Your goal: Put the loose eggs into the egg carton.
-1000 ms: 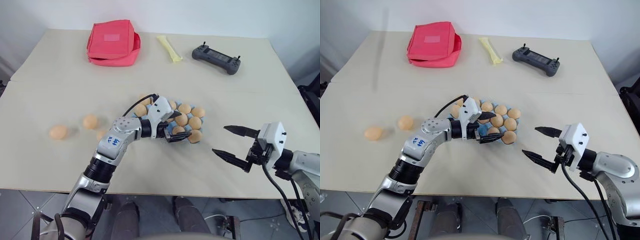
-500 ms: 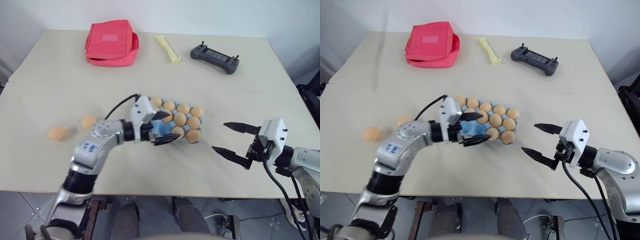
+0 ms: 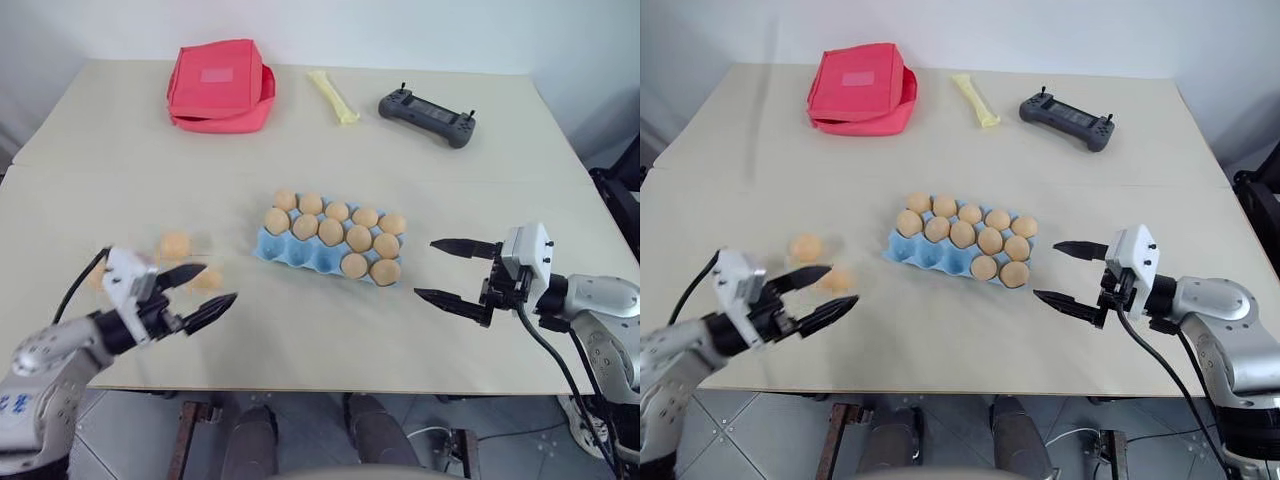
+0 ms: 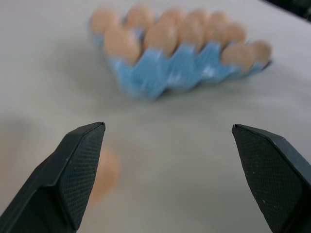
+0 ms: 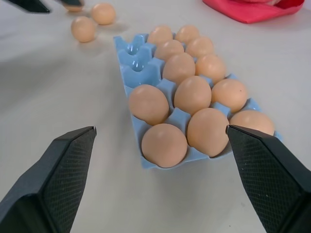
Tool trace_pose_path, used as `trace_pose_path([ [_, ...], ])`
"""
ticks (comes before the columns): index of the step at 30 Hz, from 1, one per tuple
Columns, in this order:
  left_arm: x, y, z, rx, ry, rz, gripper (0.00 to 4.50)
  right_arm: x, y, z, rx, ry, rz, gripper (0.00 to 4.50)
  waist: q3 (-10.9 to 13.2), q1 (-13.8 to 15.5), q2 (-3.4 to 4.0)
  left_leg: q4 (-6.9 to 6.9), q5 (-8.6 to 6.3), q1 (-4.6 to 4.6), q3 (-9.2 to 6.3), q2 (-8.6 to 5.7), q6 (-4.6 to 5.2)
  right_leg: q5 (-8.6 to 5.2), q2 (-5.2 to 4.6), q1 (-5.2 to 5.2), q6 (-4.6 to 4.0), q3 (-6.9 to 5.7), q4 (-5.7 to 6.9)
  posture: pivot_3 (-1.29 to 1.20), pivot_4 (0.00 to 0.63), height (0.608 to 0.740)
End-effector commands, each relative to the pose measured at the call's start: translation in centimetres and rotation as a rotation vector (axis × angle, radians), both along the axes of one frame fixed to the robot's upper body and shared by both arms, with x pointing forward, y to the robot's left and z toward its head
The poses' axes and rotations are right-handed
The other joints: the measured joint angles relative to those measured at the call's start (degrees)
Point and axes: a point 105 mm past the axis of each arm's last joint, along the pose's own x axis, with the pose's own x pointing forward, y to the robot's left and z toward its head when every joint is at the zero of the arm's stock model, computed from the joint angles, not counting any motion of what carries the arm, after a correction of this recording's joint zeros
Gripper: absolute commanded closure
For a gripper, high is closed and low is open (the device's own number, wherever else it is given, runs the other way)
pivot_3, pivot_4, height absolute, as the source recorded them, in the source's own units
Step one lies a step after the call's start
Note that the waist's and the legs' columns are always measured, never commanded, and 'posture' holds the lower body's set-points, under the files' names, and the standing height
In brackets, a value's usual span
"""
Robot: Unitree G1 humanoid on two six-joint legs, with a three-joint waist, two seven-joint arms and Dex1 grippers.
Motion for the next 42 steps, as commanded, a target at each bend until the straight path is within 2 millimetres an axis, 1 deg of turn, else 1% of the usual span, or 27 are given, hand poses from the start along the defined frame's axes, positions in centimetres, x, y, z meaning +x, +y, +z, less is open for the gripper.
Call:
trace_pose_path([
  [1,-1.0,1.3,1.5,0.023,-0.074,0.044,0.05,0.0,0.1,0.7,-0.02,-0.027,0.031,0.0,0.0,0.3,-0.04,0.01,0.0,0.0,0.0,0.0,0.0,-0.1,0.0,0.0,-0.19,0.0,0.0,0.0,0.15,0.74],
  [3,-1.6,2.4,1.3,0.027,-0.072,0.104,0.05,0.2,0.3,0.8,-0.019,-0.026,0.041,0.0,0.0,0.3,-0.06,0.07,0.0,0.0,0.0,0.0,0.0,-0.12,0.0,0.02,-0.22,0.0,-0.02,0.0,0.15,0.74],
  [5,-2.1,3.1,1.0,0.034,-0.062,0.138,0.05,0.3,0.4,0.8,-0.019,-0.024,0.051,0.0,0.0,0.3,-0.06,0.07,0.0,0.0,0.04,0.0,0.0,-0.11,-0.02,0.06,-0.23,0.02,-0.13,0.0,0.15,0.74],
  [8,-1.9,4.1,1.1,0.058,-0.098,0.205,0.05,0.4,0.5,0.8,-0.02,-0.019,0.063,0.0,0.0,0.3,-0.06,0.03,0.0,0.0,0.04,0.0,0.0,-0.11,-0.02,0.05,-0.24,0.02,-0.19,0.0,0.15,0.74],
  [10,-1.5,4.3,1.1,0.077,-0.117,0.225,0.05,0.4,0.5,0.7,-0.022,-0.017,0.066,0.0,0.0,0.2,-0.06,0.0,0.0,0.0,0.04,0.01,0.0,-0.11,-0.02,0.03,-0.24,0.02,-0.19,0.0,0.15,0.74],
  [14,1.1,3.8,1.6,0.093,-0.147,0.263,0.05,0.4,0.7,0.8,-0.023,-0.018,0.074,0.0,0.0,0.5,-0.06,-0.01,0.0,-0.02,0.04,0.01,0.0,-0.11,-0.02,0.03,-0.24,0.02,-0.21,0.0,0.15,0.74],
  [16,2.2,3.3,1.5,0.098,-0.14,0.261,0.05,0.3,0.7,0.8,-0.022,-0.019,0.074,0.0,0.0,0.6,-0.06,0.02,0.0,-0.02,0.04,0.0,0.0,-0.09,-0.02,0.05,-0.2,0.01,-0.2,0.0,0.15,0.74],
  [19,3.4,1.9,1.4,0.1,-0.152,0.206,0.05,0.2,0.7,0.8,-0.022,-0.019,0.073,0.0,0.0,0.3,-0.06,0.02,0.0,-0.03,0.06,-0.01,0.0,-0.06,-0.02,0.06,-0.15,0.03,-0.23,0.0,0.15,0.74],
  [21,4.3,1.1,1.0,0.104,-0.138,0.178,0.05,0.1,0.6,0.8,-0.022,-0.021,0.067,0.0,0.0,0.1,-0.07,-0.03,0.0,-0.03,0.07,0.0,0.0,-0.02,0.0,0.02,-0.08,0.03,-0.2,0.0,0.15,0.74],
  [23,4.8,0.3,0.5,0.109,-0.122,0.133,0.05,0.0,0.5,0.9,-0.023,-0.023,0.057,0.0,0.0,0.1,-0.06,-0.09,0.0,-0.02,0.06,0.02,-0.01,0.12,0.02,-0.01,0.19,0.02,-0.15,0.0,0.15,0.74],
  [25,5.1,-0.1,0.1,0.116,-0.107,0.106,0.05,-0.2,0.4,0.9,-0.024,-0.023,0.05,0.0,0.0,0.0,-0.06,-0.12,-0.01,-0.02,0.05,0.02,-0.01,0.15,0.03,-0.06,0.26,0.02,-0.1,0.0,0.15,0.74],
  [29,5.8,-0.1,-1.1,0.151,-0.067,0.099,0.05,-0.3,0.1,0.9,-0.026,-0.025,0.028,0.0,0.0,0.0,-0.06,-0.1,-0.03,-0.03,0.06,0.01,-0.03,0.15,0.03,-0.06,0.26,0.02,-0.1,0.0,0.15,0.74],
  [32,5.8,-0.3,-2.1,0.167,-0.019,0.08,0.05,-0.5,0.0,0.8,-0.026,-0.022,0.021,0.0,0.0,0.0,-0.06,-0.07,-0.03,-0.03,0.05,0.02,-0.03,0.12,0.03,-0.05,0.2,0.02,-0.1,0.0,0.15,0.74],
  [36,5.9,-0.7,-3.0,0.184,0.02,0.05,0.05,-0.5,0.0,0.8,-0.023,-0.024,0.012,0.0,0.0,0.1,-0.06,-0.05,-0.03,-0.03,0.06,0.02,-0.03,0.11,0.02,-0.04,0.18,0.02,-0.1,0.0,0.15,0.74],
  [39,6.0,-1.1,-2.7,0.169,0.014,0.05,0.65,-0.4,0.0,0.9,-0.023,-0.026,0.006,0.0,0.0,0.2,-0.06,-0.04,-0.02,-0.02,0.05,0.01,-0.03,0.1,0.02,-0.03,0.15,0.02,-0.06,0.0,0.15,0.74],
  [42,6.1,-1.4,-2.1,0.163,0.0,0.042,1.56,-0.4,-0.1,0.9,-0.023,-0.029,0.0,0.0,0.0,0.3,-0.06,-0.03,-0.02,-0.03,0.05,0.01,-0.03,0.1,0.02,-0.03,0.15,0.02,-0.06,0.0,0.15,0.74],
])
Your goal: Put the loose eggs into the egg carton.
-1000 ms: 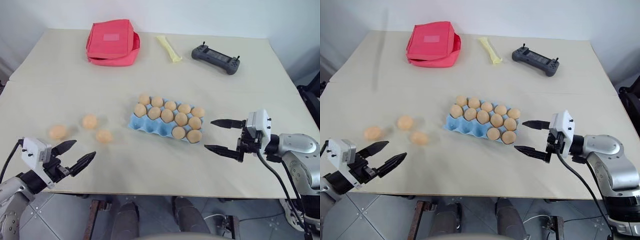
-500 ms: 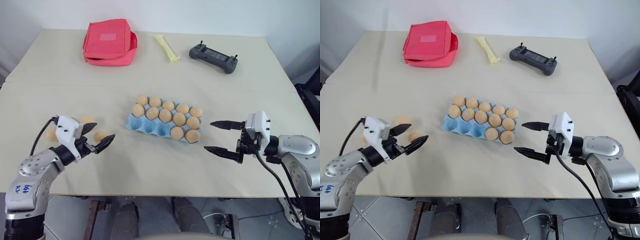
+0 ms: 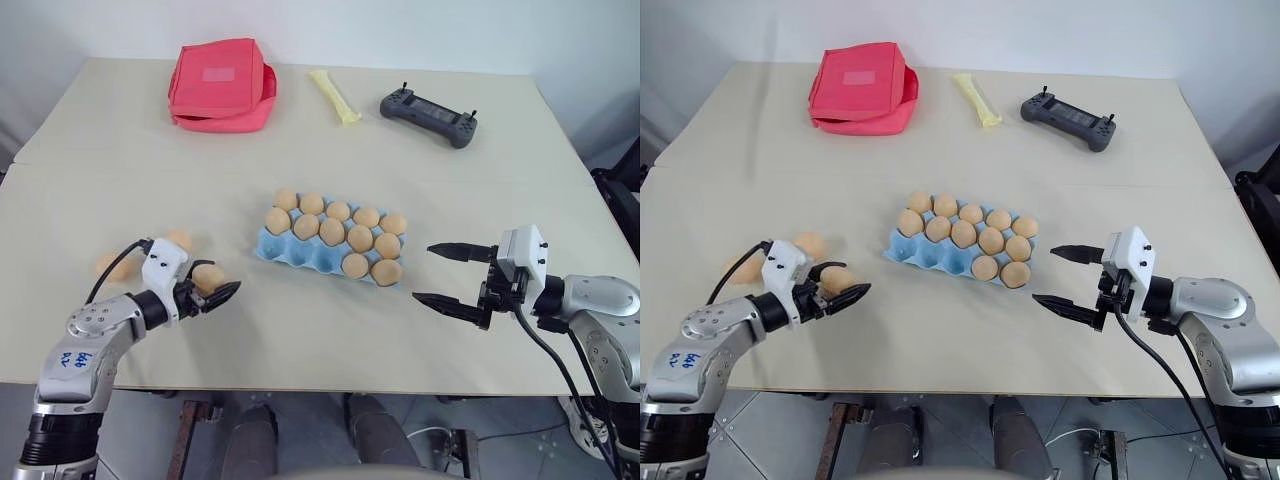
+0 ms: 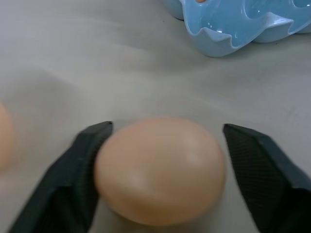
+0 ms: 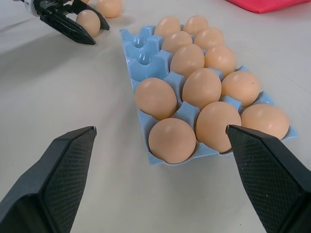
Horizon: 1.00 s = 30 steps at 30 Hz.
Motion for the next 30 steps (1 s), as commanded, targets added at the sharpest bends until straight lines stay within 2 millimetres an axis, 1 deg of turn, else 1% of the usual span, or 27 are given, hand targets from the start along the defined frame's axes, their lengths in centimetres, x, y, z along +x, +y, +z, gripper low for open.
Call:
trace_pose_path([
  [1,0.1,-0.8,1.3,-0.002,-0.039,-0.041,1.87,-0.2,-0.3,1.3,-0.011,-0.054,-0.009,0.0,0.0,0.0,0.0,0.0,0.0,0.0,0.0,0.0,0.0,0.01,0.0,0.0,0.01,0.0,0.0,0.0,0.15,0.74],
  [2,0.1,-1.0,1.9,-0.006,-0.054,-0.056,2.07,-0.2,-0.3,1.3,-0.012,-0.055,-0.01,0.0,0.0,0.1,0.0,-0.01,0.0,0.0,0.0,0.0,0.0,0.02,0.0,0.0,0.04,0.0,0.0,0.0,0.15,0.74],
  [3,0.2,-1.3,2.4,-0.015,-0.07,-0.072,2.14,-0.2,-0.3,1.3,-0.012,-0.055,-0.011,0.0,0.0,0.1,0.0,-0.01,0.0,0.0,0.0,0.0,0.0,0.02,0.0,-0.01,0.05,0.0,0.0,0.0,0.15,0.74],
  [8,1.0,-4.0,5.9,-0.066,-0.164,-0.202,2.16,-0.1,-0.4,1.3,-0.011,-0.06,-0.017,0.0,0.0,0.4,0.0,0.04,0.0,-0.02,0.0,-0.01,0.0,0.05,0.0,0.0,0.1,-0.01,0.03,0.0,0.15,0.74],
  [10,1.4,-5.5,7.4,-0.088,-0.204,-0.267,2.16,-0.1,-0.4,1.3,-0.01,-0.062,-0.021,0.0,0.0,0.4,0.0,0.06,0.0,-0.02,-0.01,-0.01,0.0,0.07,0.0,0.02,0.13,-0.01,0.02,0.0,0.15,0.74],
  [11,1.7,-6.5,7.9,-0.09,-0.213,-0.315,2.16,-0.1,-0.4,1.3,-0.009,-0.063,-0.023,0.0,0.0,0.4,0.0,0.06,0.0,-0.02,-0.01,-0.01,0.0,0.09,0.0,0.02,0.16,-0.01,0.01,0.0,0.15,0.74],
  [14,2.4,-8.8,8.7,-0.087,-0.225,-0.423,2.16,-0.1,-0.3,1.3,-0.006,-0.066,-0.028,0.0,0.0,0.4,0.0,0.06,0.0,-0.03,-0.01,-0.02,0.0,0.19,0.01,0.02,0.37,-0.01,0.02,0.0,0.15,0.74],
  [16,2.7,-10.5,8.8,-0.093,-0.229,-0.509,2.16,-0.1,-0.3,1.3,-0.004,-0.07,-0.033,0.0,0.0,0.4,0.01,0.05,0.0,-0.02,-0.01,-0.03,0.0,0.22,0.02,0.02,0.41,-0.02,0.02,0.0,0.15,0.74],
  [19,3.1,-12.4,8.5,-0.093,-0.225,-0.61,2.16,-0.1,-0.3,1.3,0.0,-0.074,-0.042,0.0,0.0,0.2,0.0,0.03,0.0,-0.02,-0.01,-0.02,0.01,0.29,0.04,0.0,0.55,-0.01,0.02,0.0,0.15,0.74],
  [22,3.6,-13.5,8.4,-0.096,-0.23,-0.657,2.16,-0.2,-0.3,1.2,0.002,-0.077,-0.05,0.0,0.0,0.2,0.01,0.01,0.0,-0.03,-0.02,-0.01,0.01,0.28,0.07,-0.02,0.54,-0.01,0.04,0.0,0.15,0.74],
  [24,3.7,-14.6,7.9,-0.096,-0.226,-0.704,2.16,-0.3,-0.5,1.2,0.006,-0.081,-0.064,0.0,0.0,0.4,0.01,0.03,0.0,-0.03,-0.04,-0.01,0.01,0.28,0.08,-0.01,0.55,-0.01,0.05,0.0,0.15,0.74],
  [28,4.3,-15.8,7.0,-0.084,-0.217,-0.738,2.16,-0.6,-0.5,1.1,0.012,-0.083,-0.083,0.0,0.0,0.5,0.0,0.07,-0.01,-0.06,-0.04,-0.02,0.02,0.3,0.07,0.0,0.57,-0.01,0.04,0.0,0.15,0.74],
  [30,4.5,-16.2,6.9,-0.077,-0.22,-0.753,2.16,-0.9,-0.6,1.0,0.015,-0.083,-0.096,0.0,0.0,0.5,0.0,0.06,0.0,-0.06,-0.06,-0.02,0.02,0.3,0.07,0.0,0.58,-0.01,0.05,0.0,0.15,0.74],
])
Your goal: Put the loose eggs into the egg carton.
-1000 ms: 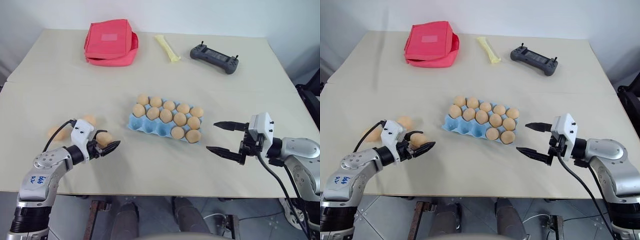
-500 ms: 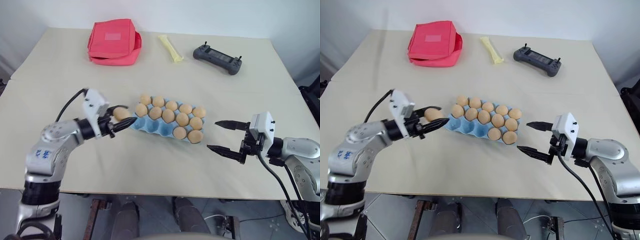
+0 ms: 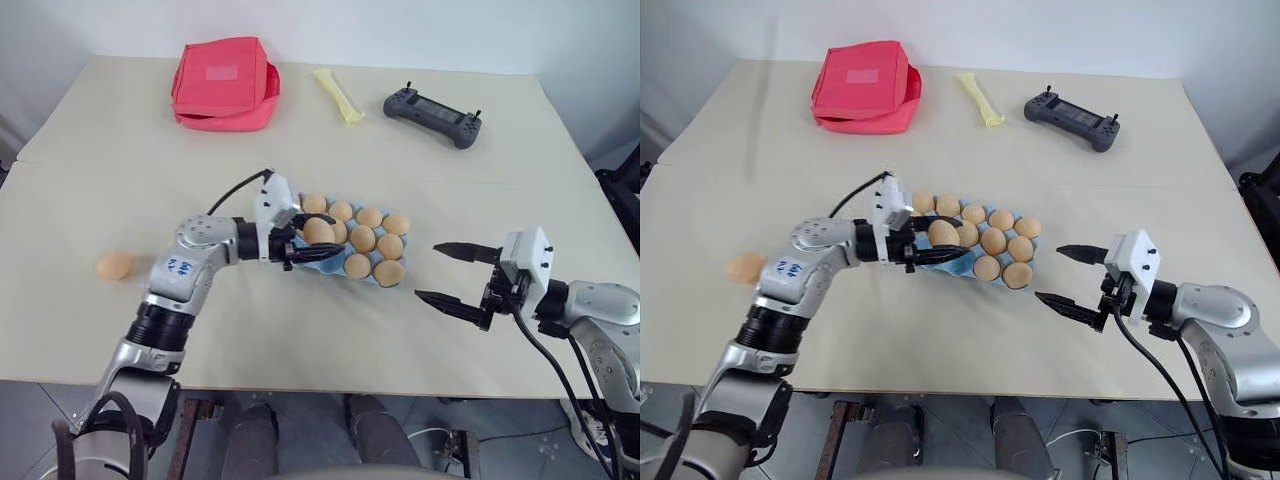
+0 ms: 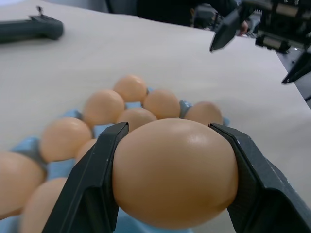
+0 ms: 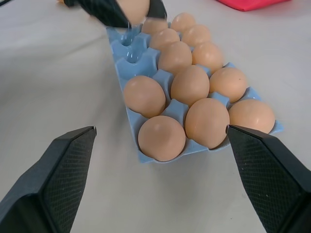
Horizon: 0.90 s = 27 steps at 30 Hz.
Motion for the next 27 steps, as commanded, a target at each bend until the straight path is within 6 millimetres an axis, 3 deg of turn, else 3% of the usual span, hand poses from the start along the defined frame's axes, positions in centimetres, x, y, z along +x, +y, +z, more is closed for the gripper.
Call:
trace_pose_path([
  [1,0.3,-0.7,1.0,0.007,-0.063,-0.035,2.16,-0.6,-0.1,1.1,0.006,-0.061,-0.016,0.0,0.0,0.0,0.0,0.0,0.0,0.0,-0.01,0.0,0.0,0.0,0.01,0.0,0.0,0.0,0.01,0.0,0.15,0.74],
  [7,1.0,-0.7,0.9,0.018,-0.086,-0.008,0.13,-0.7,-0.2,1.0,0.006,-0.059,-0.026,0.0,0.0,-0.1,0.0,0.01,0.0,0.01,-0.01,0.0,0.01,0.01,0.01,0.0,0.01,0.0,0.02,0.0,0.15,0.74],
  [8,1.1,-0.7,1.1,0.009,-0.097,-0.001,0.02,-0.6,-0.3,1.0,0.006,-0.058,-0.026,0.0,0.0,-0.1,0.0,0.02,0.01,0.01,-0.01,0.0,0.01,0.01,0.01,0.01,0.02,0.0,0.02,0.0,0.15,0.74],
  [14,1.0,-0.2,2.9,-0.051,-0.14,0.039,0.02,-0.2,-0.2,1.1,0.006,-0.057,-0.011,0.0,0.0,-0.1,0.0,0.0,0.01,-0.01,-0.01,0.0,0.01,0.02,0.01,0.0,0.03,0.0,0.02,0.0,0.15,0.74],
  [19,0.5,2.2,4.6,-0.072,-0.156,0.131,0.02,0.2,-0.1,1.1,0.003,-0.054,0.014,0.0,0.0,-0.2,0.01,-0.01,0.01,0.0,-0.01,0.01,0.01,0.02,0.01,0.0,0.03,0.0,0.04,0.0,0.15,0.74],
  [27,-1.9,11.4,4.3,-0.073,-0.133,0.505,0.02,0.6,0.5,0.8,0.001,-0.038,0.077,0.0,0.0,-0.3,0.03,-0.03,0.01,0.03,-0.03,0.05,0.01,0.0,0.0,-0.01,0.01,-0.02,0.1,0.0,0.15,0.74],
])
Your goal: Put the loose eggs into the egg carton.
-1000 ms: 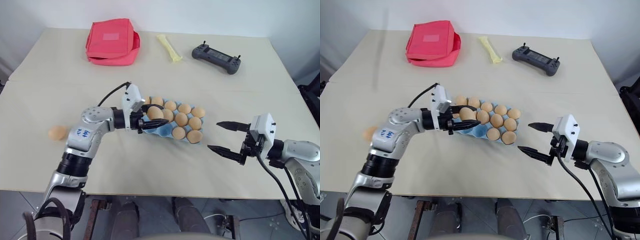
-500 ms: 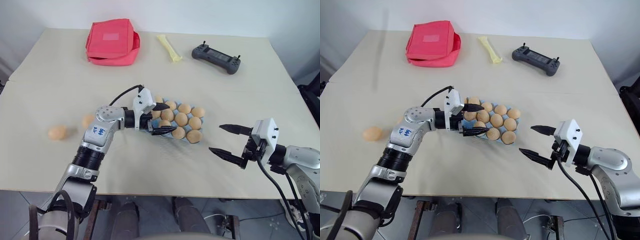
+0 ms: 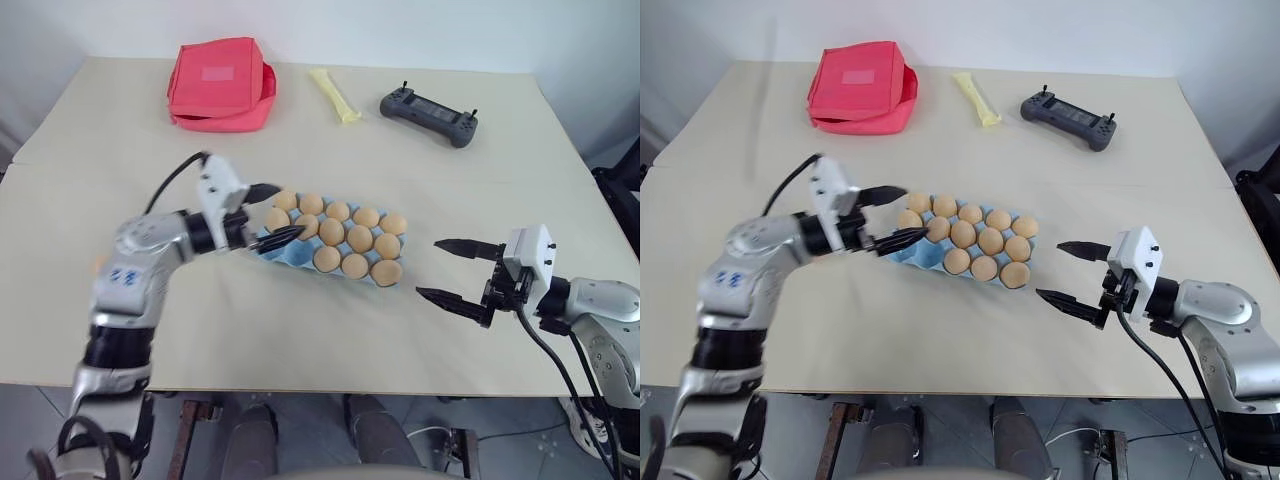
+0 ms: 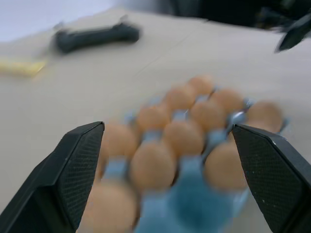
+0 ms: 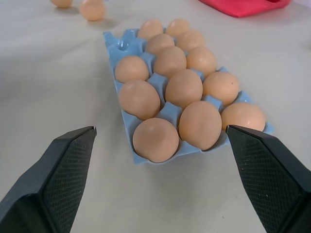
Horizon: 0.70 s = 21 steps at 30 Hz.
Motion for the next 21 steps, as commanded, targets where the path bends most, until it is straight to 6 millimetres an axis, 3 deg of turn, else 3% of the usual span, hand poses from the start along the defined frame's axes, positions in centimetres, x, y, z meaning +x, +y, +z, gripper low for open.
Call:
trace_pose_path([
  [1,-1.8,3.3,1.6,-0.05,-0.055,0.14,0.02,0.1,0.4,0.7,-0.007,-0.036,0.039,0.0,0.0,0.0,0.01,0.02,0.0,0.0,0.0,0.0,0.0,0.0,-0.01,0.0,0.0,0.0,0.0,0.0,0.15,0.74],
  [5,-4.6,7.8,-0.7,-0.08,-0.001,0.317,0.02,0.4,0.6,0.5,-0.01,-0.025,0.073,0.0,0.0,0.0,0.0,0.04,-0.01,0.0,0.03,-0.01,-0.01,0.0,-0.06,0.03,-0.01,0.0,-0.04,0.0,0.15,0.74],
  [14,-11.1,13.1,-3.9,-0.096,0.12,0.526,0.02,1.1,1.0,0.7,-0.02,-0.022,0.125,0.0,0.0,-0.2,-0.08,0.06,-0.01,0.03,0.05,-0.01,-0.02,-0.43,-0.09,0.05,-0.87,-0.01,-0.09,0.0,0.15,0.74],
  [19,-11.2,13.3,-3.4,-0.09,0.097,0.554,0.02,1.4,1.4,0.7,-0.022,-0.019,0.15,0.0,0.0,0.0,-0.09,0.07,0.0,0.03,0.06,-0.01,-0.01,-0.48,-0.1,0.03,-0.97,-0.01,-0.11,0.0,0.15,0.74],
  [21,-10.9,14.3,-2.9,-0.076,0.065,0.614,0.02,1.5,1.5,0.7,-0.021,-0.021,0.153,0.0,0.0,-0.2,-0.09,0.08,0.0,0.04,0.06,-0.01,-0.01,-0.47,-0.1,0.05,-0.98,0.0,-0.15,0.0,0.15,0.74],
])
